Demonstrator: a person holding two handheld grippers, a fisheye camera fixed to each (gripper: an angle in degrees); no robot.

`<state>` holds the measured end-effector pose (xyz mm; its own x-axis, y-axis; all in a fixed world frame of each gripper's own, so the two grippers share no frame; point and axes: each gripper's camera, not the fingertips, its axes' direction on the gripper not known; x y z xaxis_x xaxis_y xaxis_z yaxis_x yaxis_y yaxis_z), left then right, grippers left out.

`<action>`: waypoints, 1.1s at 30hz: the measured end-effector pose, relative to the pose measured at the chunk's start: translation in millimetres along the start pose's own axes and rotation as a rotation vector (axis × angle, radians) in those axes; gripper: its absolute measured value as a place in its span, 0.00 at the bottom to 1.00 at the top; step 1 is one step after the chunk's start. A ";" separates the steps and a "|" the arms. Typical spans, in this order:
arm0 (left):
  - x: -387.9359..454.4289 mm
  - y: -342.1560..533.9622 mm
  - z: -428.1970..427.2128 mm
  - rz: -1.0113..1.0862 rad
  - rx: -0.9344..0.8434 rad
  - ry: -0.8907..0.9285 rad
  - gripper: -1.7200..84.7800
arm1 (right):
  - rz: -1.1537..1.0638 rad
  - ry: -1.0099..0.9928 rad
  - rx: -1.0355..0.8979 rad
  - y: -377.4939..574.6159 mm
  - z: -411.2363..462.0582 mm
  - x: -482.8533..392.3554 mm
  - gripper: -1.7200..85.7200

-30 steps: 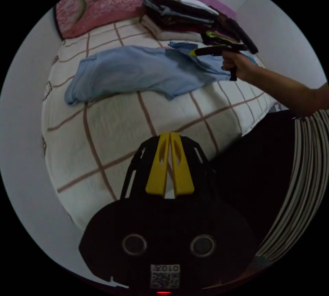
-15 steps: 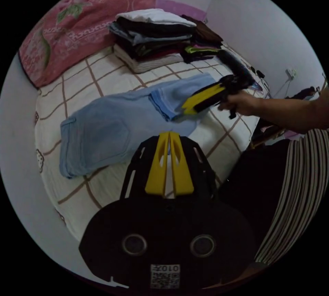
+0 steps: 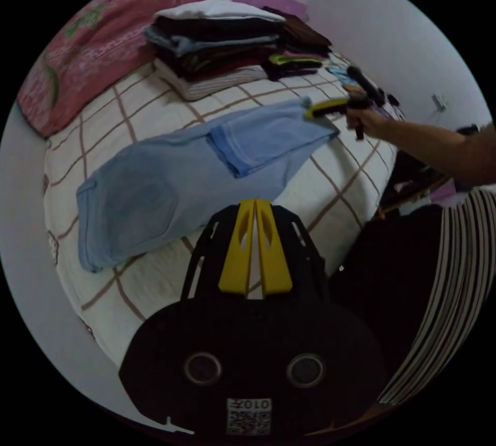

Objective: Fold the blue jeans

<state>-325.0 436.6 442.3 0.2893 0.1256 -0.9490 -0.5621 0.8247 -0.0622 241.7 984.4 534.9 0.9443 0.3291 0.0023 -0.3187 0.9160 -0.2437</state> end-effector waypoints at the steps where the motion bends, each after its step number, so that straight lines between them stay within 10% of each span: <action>1: -7.7 3.5 -2.2 -0.033 0.004 0.000 0.02 | 0.017 -0.022 0.008 1.8 4.3 0.9 0.17; 15: -280.6 207.7 -68.8 -1.118 0.443 0.043 0.17 | 0.020 -0.063 0.127 78.4 -87.8 -34.7 0.13; 33: -338.2 219.5 -18.7 -1.405 0.423 0.114 0.18 | 0.056 -0.025 0.157 129.5 -153.2 -45.9 0.11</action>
<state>-560.6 564.8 743.8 0.3216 -0.9240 -0.2069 0.3921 0.3288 -0.8591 169.7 1052.7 354.6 0.9231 0.3841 0.0174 -0.3812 0.9202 -0.0893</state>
